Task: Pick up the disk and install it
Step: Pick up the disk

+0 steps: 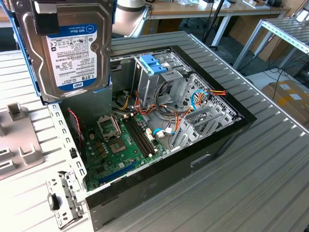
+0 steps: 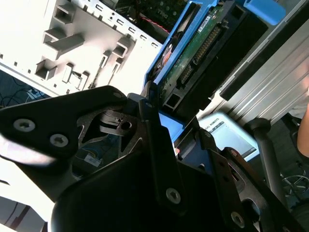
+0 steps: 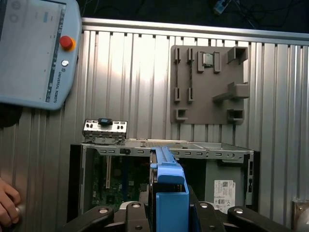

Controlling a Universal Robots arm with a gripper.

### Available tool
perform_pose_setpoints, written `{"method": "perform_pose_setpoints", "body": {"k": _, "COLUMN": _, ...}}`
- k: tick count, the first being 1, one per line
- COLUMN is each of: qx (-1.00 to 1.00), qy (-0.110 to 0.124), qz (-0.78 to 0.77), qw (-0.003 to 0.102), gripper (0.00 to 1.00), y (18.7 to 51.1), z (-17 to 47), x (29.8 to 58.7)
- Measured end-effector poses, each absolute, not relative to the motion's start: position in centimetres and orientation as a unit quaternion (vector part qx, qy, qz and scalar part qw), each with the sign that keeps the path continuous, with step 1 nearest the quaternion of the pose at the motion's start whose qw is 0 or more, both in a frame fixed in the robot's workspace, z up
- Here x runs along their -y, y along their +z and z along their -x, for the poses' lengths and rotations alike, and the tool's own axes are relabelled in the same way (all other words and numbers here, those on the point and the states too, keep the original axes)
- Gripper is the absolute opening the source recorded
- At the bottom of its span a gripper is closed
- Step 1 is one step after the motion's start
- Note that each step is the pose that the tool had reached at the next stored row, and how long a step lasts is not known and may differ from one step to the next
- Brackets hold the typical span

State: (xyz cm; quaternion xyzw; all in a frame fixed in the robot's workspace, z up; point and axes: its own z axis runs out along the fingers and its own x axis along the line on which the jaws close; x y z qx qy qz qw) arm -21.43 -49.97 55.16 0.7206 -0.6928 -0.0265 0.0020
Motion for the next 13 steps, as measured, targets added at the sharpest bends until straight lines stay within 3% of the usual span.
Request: {"method": "perform_pose_setpoints", "body": {"k": 13, "qx": 0.693, "qy": -0.027, "qz": -0.721, "qw": 0.002, "gripper": 0.37, "y": 54.92, "z": 20.88, "x": 50.87}}
